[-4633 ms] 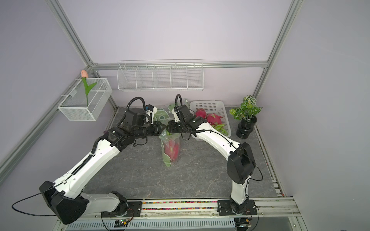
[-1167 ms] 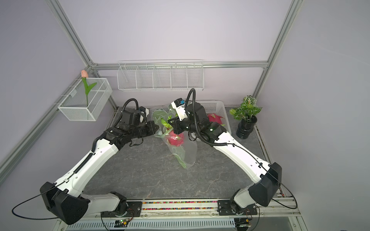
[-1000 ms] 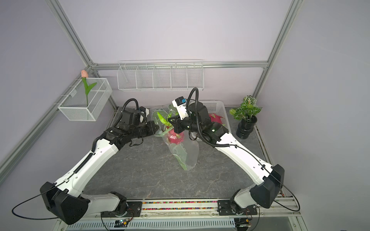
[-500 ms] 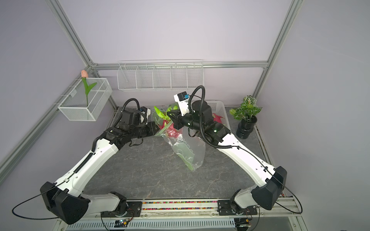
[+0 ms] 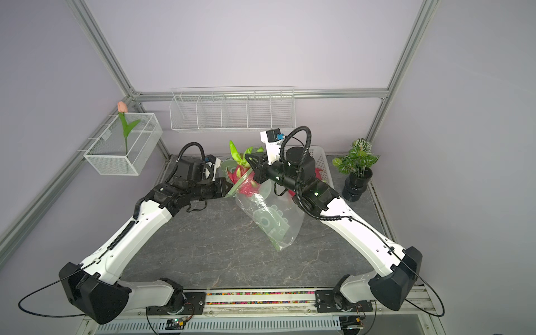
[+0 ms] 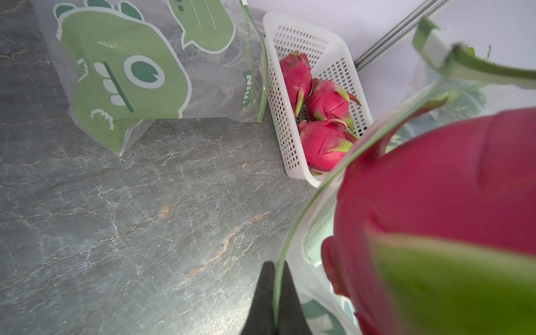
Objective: Open the zip-top bag and take out the dragon fruit
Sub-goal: Pick up the dragon fruit from the zipper food storage bag.
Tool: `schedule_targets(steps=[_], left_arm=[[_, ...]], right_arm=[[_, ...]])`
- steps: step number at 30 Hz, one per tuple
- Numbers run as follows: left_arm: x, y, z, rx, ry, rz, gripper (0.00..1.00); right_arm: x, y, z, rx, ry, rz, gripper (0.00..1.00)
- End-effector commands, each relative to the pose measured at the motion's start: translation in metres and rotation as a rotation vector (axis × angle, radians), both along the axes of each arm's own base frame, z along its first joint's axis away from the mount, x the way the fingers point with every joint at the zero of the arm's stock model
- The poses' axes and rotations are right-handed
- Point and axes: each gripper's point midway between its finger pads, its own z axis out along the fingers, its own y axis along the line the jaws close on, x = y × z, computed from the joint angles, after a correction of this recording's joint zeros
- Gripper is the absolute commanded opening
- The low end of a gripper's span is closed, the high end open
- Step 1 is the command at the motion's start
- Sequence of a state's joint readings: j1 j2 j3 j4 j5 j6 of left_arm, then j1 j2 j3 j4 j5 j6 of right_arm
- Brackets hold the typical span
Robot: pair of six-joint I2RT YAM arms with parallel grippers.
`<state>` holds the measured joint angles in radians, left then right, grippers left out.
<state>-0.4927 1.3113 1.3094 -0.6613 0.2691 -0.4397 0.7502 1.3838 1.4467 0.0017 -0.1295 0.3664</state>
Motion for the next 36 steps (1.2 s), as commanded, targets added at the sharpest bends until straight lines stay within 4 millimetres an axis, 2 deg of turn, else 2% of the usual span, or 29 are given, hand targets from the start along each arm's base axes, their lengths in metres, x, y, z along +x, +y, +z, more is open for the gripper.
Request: schedule_targets(steps=[1, 4, 8, 11, 15, 21, 29, 36], left_arm=[[-0.006, 0.000, 0.034, -0.027, -0.095, -0.048, 0.00], [-0.011, 0.000, 0.050, -0.048, -0.141, -0.065, 0.00], [-0.016, 0.002, 0.067, -0.067, -0.200, -0.074, 0.00], [-0.016, 0.006, 0.071, -0.048, -0.216, -0.060, 0.00], [-0.012, 0.014, 0.066, 0.011, -0.210, -0.031, 0.00], [-0.010, 0.014, 0.060, 0.034, -0.208, -0.034, 0.00], [0.000, 0.015, 0.033, 0.090, -0.147, -0.016, 0.00], [0.002, 0.016, 0.038, 0.063, -0.144, 0.015, 0.00]], right_arm=[[0.006, -0.012, 0.024, 0.059, -0.062, -0.059, 0.07], [0.016, -0.007, 0.009, 0.004, -0.029, -0.073, 0.07], [0.025, 0.011, -0.016, -0.069, 0.039, -0.026, 0.07], [0.027, 0.023, -0.028, -0.099, 0.074, 0.019, 0.07], [0.025, 0.029, -0.031, -0.115, 0.080, 0.054, 0.07], [0.023, 0.031, -0.019, -0.097, 0.057, 0.071, 0.07], [0.019, 0.032, 0.015, 0.006, 0.020, 0.092, 0.07], [0.002, 0.037, 0.039, 0.082, -0.004, 0.186, 0.07]])
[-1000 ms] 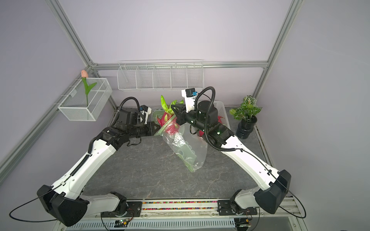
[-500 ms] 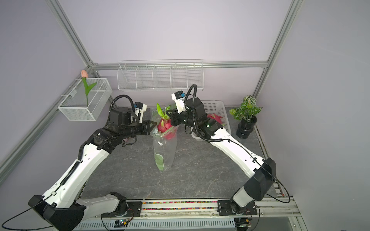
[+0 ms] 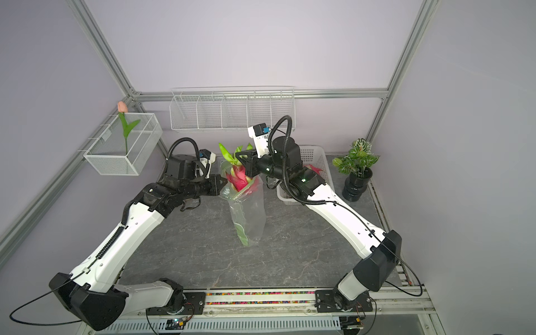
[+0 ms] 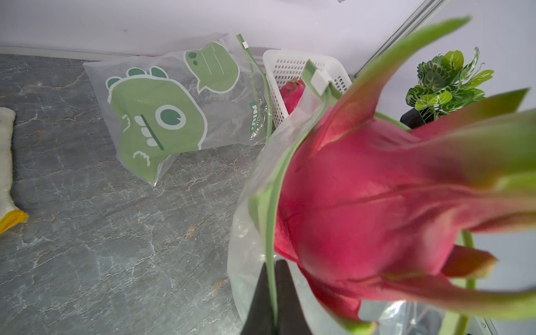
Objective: Open the zip-top bag and take out the dragon fruit
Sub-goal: Pick up the dragon fruit from the zipper food storage bag.
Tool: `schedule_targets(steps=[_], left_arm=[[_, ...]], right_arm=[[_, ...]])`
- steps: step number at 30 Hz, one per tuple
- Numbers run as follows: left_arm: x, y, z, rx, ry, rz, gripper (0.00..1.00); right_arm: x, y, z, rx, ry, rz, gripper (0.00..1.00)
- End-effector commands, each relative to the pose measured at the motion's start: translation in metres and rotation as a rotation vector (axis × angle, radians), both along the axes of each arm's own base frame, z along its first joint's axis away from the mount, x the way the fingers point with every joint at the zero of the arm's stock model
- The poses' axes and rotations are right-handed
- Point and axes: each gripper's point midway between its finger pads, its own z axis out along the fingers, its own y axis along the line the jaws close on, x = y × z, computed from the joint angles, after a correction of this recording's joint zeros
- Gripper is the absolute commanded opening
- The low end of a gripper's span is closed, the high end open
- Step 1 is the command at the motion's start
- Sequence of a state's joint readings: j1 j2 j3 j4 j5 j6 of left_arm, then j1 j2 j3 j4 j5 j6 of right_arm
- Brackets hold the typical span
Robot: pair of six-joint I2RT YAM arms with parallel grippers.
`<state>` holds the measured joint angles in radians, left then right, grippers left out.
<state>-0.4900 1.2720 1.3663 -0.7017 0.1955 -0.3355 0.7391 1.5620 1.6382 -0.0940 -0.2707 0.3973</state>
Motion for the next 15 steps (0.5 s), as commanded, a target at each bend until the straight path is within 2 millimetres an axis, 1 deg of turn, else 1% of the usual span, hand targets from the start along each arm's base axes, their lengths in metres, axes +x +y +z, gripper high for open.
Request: schedule_targets(steps=[1, 8, 15], left_arm=[[0.001, 0.001, 0.009, -0.014, -0.016, 0.010, 0.00], [0.002, 0.001, 0.003, -0.002, -0.008, 0.011, 0.00], [0.002, 0.005, -0.001, 0.006, -0.005, 0.029, 0.00]], right_arm=[[-0.015, -0.004, 0.053, 0.130, -0.092, 0.054, 0.07], [-0.022, -0.014, 0.077, 0.164, -0.150, 0.037, 0.07], [-0.023, -0.026, 0.099, 0.180, -0.209, 0.007, 0.07]])
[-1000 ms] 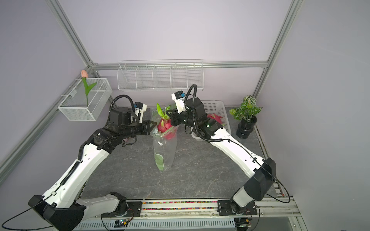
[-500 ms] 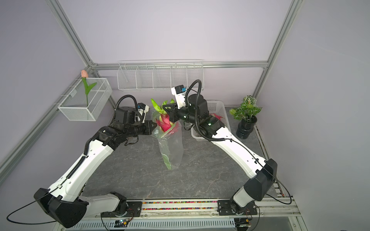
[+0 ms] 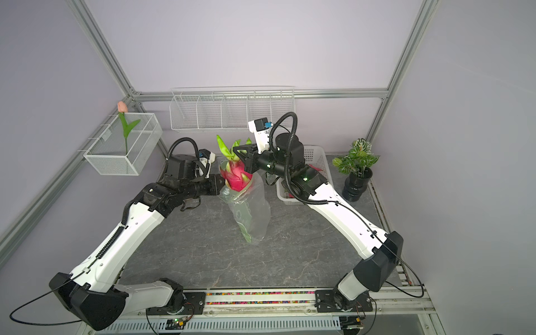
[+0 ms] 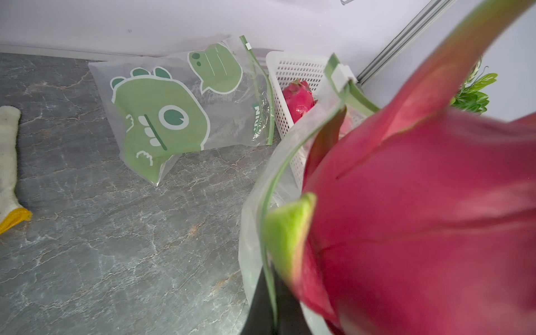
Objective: Open the zip-top bag and take out the dragon fruit
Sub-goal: Pick up the dragon fruit from the zipper food storage bag, then place the dragon fruit in the basket.
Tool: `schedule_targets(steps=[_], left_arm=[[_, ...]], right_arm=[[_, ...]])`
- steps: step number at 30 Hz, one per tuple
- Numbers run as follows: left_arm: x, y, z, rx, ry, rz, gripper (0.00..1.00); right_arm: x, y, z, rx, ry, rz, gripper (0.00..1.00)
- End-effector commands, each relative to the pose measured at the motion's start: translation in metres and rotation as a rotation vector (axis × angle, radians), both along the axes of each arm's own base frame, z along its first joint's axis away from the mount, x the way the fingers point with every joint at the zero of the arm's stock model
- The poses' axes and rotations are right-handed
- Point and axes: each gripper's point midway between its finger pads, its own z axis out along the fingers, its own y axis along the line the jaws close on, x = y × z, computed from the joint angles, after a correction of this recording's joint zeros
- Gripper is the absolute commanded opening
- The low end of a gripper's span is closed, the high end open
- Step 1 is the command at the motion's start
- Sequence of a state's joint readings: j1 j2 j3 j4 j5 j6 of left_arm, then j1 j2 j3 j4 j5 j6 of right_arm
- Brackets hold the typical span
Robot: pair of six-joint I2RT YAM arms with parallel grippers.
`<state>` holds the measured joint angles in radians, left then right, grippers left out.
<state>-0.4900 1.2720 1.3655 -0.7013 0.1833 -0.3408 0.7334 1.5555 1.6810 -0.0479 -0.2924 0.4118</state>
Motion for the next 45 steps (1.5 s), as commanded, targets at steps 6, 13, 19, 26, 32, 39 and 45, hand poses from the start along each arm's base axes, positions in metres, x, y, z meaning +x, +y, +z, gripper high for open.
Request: schedule_targets(steps=[6, 13, 19, 26, 32, 39, 45], left_arm=[[0.002, 0.005, -0.013, 0.021, 0.024, 0.023, 0.00], [0.003, 0.008, -0.020, 0.044, 0.032, 0.031, 0.00], [0.002, 0.011, -0.022, 0.054, 0.034, 0.036, 0.00], [0.002, 0.012, -0.022, 0.058, 0.034, 0.034, 0.00], [0.003, 0.012, -0.021, 0.057, 0.036, 0.035, 0.00], [0.003, 0.012, -0.020, 0.059, 0.037, 0.032, 0.00], [0.004, 0.011, -0.019, 0.060, 0.037, 0.032, 0.00]], right_arm=[[-0.020, -0.036, 0.084, 0.127, -0.199, -0.038, 0.07], [-0.010, -0.064, 0.103, 0.103, -0.244, -0.118, 0.07], [0.020, -0.108, 0.098, 0.009, -0.231, -0.291, 0.07], [0.066, -0.172, 0.075, -0.081, -0.136, -0.517, 0.07], [0.097, -0.216, 0.049, -0.125, 0.003, -0.599, 0.07], [0.133, -0.262, 0.019, -0.161, 0.083, -0.709, 0.07], [0.166, -0.279, 0.002, -0.197, 0.096, -0.771, 0.07]])
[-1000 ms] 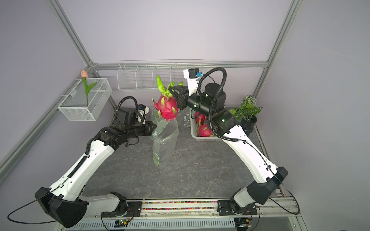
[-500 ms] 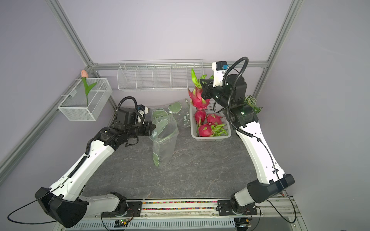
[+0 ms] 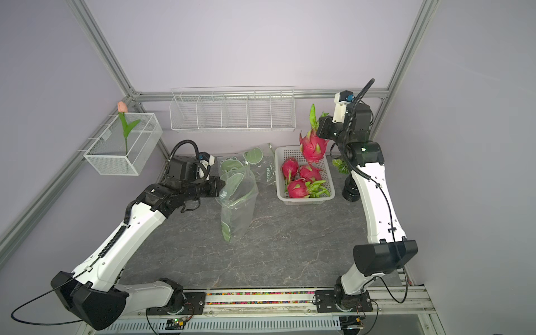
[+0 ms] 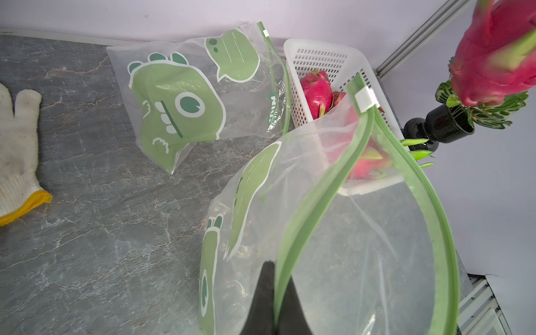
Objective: Open the zip-top bag and take out the dragon fruit
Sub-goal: Place the dragon fruit in the basket.
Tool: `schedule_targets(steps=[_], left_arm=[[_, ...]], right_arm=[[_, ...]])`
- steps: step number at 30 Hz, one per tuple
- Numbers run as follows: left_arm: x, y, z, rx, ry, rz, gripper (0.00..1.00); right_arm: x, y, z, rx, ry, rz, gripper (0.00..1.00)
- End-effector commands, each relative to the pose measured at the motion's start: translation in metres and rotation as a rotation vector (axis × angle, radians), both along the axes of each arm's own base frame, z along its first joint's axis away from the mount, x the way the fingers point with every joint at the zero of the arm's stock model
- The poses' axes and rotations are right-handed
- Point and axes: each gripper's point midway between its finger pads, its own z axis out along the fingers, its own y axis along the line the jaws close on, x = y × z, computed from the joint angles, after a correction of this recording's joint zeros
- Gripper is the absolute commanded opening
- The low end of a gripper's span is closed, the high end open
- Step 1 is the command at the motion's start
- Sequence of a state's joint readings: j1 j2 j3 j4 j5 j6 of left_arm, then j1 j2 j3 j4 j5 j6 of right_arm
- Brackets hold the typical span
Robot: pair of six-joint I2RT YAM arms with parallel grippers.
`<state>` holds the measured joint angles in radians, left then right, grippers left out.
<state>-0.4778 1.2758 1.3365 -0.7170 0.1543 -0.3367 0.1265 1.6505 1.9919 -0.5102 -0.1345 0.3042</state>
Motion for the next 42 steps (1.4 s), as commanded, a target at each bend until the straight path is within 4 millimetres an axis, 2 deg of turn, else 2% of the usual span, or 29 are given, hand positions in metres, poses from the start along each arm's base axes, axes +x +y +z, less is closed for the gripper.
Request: schedule_targets(steps=[1, 7, 11, 17, 31, 42], left_arm=[[0.002, 0.001, -0.002, 0.018, 0.006, -0.004, 0.00], [0.001, 0.001, -0.002, 0.019, 0.010, -0.004, 0.00], [0.000, 0.003, 0.000, 0.018, 0.006, -0.002, 0.00], [-0.003, 0.005, 0.000, 0.025, 0.004, 0.000, 0.00], [-0.005, 0.008, -0.004, 0.034, 0.010, 0.004, 0.00], [-0.005, 0.009, -0.005, 0.040, 0.013, 0.007, 0.00]], right_arm=[[0.014, -0.004, 0.012, -0.015, -0.050, -0.018, 0.07], [0.055, -0.001, -0.011, -0.062, 0.011, -0.017, 0.07], [0.085, -0.006, -0.039, -0.113, 0.087, -0.053, 0.07], [0.117, -0.010, -0.064, -0.140, 0.119, -0.096, 0.07], [0.155, -0.018, -0.131, -0.187, 0.199, -0.151, 0.07], [0.170, -0.018, -0.163, -0.223, 0.224, -0.146, 0.07]])
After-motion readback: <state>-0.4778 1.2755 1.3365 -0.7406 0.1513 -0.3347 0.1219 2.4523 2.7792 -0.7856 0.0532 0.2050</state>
